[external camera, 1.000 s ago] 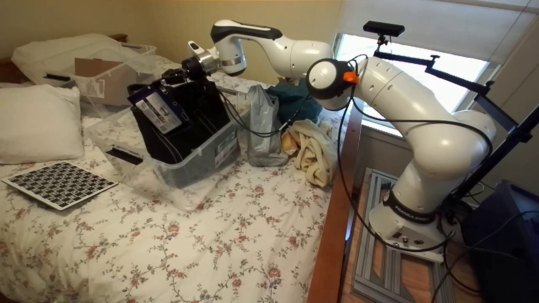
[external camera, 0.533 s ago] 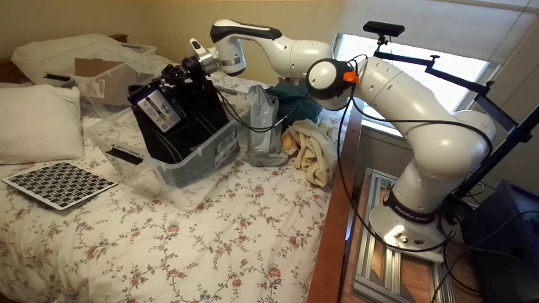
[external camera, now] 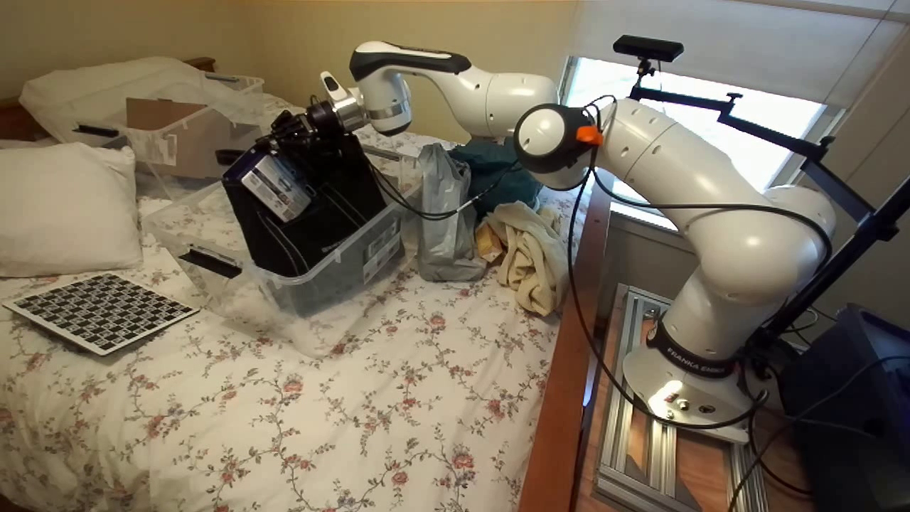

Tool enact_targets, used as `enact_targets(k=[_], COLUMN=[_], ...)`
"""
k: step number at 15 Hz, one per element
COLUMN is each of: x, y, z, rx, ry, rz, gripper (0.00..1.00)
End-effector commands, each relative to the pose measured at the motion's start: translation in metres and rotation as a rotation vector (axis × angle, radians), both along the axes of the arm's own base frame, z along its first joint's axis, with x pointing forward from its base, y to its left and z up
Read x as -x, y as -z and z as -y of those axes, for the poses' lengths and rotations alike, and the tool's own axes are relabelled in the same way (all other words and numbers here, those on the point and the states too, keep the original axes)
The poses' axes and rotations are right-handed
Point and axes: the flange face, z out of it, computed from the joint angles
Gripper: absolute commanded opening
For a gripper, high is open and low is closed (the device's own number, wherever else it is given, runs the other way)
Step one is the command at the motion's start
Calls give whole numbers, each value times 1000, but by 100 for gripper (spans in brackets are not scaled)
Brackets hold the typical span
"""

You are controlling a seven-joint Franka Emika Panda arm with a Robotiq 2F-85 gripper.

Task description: Put the black object in the storage box

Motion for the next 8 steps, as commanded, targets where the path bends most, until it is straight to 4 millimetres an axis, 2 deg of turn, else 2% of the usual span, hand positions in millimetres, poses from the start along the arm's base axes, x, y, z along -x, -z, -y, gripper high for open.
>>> enact_targets(k=[1, 5, 8], x=[-1, -3, -4], y=[15, 20, 16], z=[-1, 5, 11], rx=[21, 16, 49], ry=[45, 127, 221], rz=[-34, -104, -164], gripper=[0, 0, 0])
